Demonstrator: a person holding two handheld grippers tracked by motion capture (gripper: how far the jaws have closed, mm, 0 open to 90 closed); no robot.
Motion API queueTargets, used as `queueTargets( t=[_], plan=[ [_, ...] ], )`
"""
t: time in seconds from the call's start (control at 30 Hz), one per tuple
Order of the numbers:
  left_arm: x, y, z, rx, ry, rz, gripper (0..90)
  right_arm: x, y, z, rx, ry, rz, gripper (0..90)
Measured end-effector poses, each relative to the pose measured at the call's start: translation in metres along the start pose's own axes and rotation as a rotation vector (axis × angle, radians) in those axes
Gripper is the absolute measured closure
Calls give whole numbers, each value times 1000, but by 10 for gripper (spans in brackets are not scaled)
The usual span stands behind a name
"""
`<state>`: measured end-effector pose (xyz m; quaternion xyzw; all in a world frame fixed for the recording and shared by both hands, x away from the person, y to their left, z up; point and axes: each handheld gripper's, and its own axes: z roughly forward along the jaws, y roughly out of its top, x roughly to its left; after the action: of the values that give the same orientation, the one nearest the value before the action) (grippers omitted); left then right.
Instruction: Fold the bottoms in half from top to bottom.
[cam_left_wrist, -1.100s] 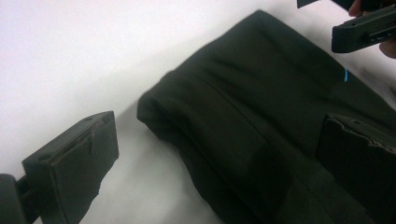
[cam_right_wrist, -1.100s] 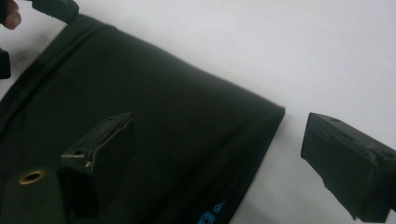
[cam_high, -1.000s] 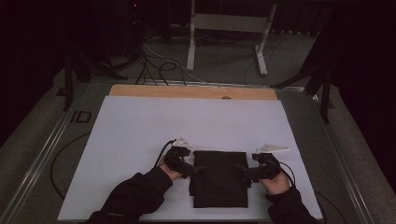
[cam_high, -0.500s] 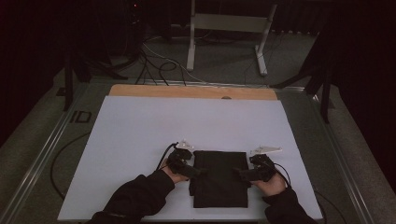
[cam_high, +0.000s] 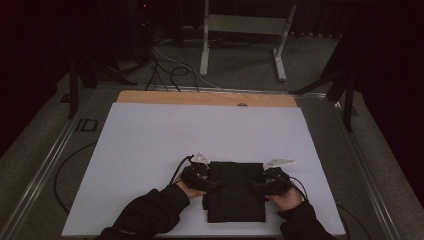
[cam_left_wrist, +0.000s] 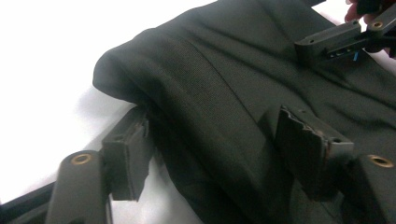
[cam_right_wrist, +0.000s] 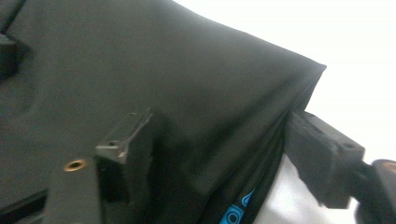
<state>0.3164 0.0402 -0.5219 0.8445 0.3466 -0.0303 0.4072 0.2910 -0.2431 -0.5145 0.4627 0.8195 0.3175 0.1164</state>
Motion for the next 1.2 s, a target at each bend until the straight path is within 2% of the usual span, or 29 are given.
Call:
queueTargets(
  t=[0.17,0.3,0.33,0.43,0.47,0.5,0.63,0.77,0.93,1.2],
  plan=[
    [-2,0,0,8,-4,-10,418,2,0,-1,2,17,1,388],
    [-4,0,1,17,-16,-17,477,5,1,-2,4,34,-6,513],
    [-4,0,1,20,-24,-16,511,5,1,-3,8,50,-9,562],
    [-6,-1,2,22,-25,-19,566,6,1,-2,9,65,-7,606],
    [-7,-1,2,25,-28,-23,566,5,1,-2,8,83,-6,645],
    [-8,-1,3,23,-34,-27,604,5,0,-2,7,97,-1,651],
    [-7,-1,3,22,-45,-27,680,9,2,-2,16,101,-53,724],
    [-9,0,2,24,-41,-11,712,12,2,-3,10,95,-51,755],
    [-10,1,0,17,-47,-5,722,9,1,-3,-10,121,1,769],
    [-13,5,-5,5,-60,11,729,13,4,-9,-33,106,-20,774]
  ],
)
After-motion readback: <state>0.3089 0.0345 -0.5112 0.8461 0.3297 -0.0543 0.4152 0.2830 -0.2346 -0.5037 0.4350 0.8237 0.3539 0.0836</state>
